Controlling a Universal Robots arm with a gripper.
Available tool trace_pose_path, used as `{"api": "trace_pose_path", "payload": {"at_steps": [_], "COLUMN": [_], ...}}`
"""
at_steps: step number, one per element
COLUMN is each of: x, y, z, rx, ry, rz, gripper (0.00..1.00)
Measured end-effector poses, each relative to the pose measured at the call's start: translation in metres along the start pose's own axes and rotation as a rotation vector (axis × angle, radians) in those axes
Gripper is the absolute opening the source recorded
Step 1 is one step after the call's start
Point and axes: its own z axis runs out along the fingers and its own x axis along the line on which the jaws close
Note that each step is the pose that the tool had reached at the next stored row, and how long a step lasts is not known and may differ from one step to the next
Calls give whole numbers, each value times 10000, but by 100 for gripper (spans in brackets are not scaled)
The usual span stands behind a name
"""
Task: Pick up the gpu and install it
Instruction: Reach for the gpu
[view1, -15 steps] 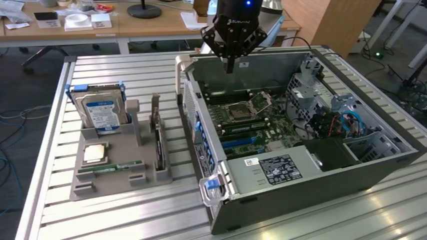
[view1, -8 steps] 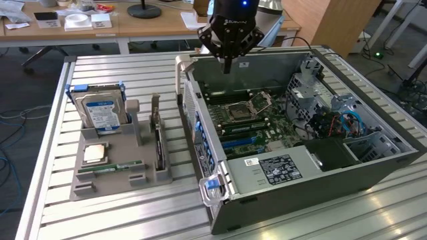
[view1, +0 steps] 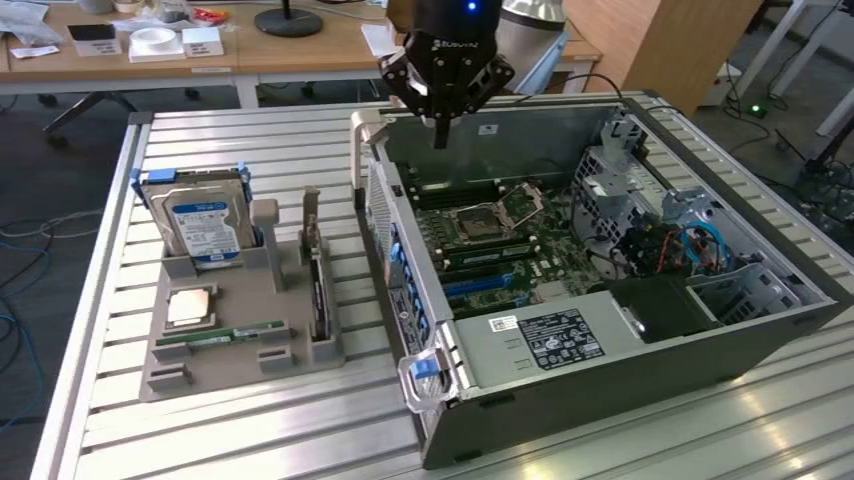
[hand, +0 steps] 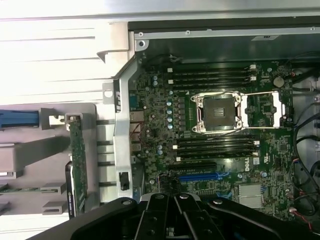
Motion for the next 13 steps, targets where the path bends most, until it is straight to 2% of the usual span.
{"api": "trace_pose_path", "payload": {"at_steps": [13], "x": [271], "y": [-20], "z": [0], "rx": [-1], "ry": [0], "rz": [1], "gripper": [11]}}
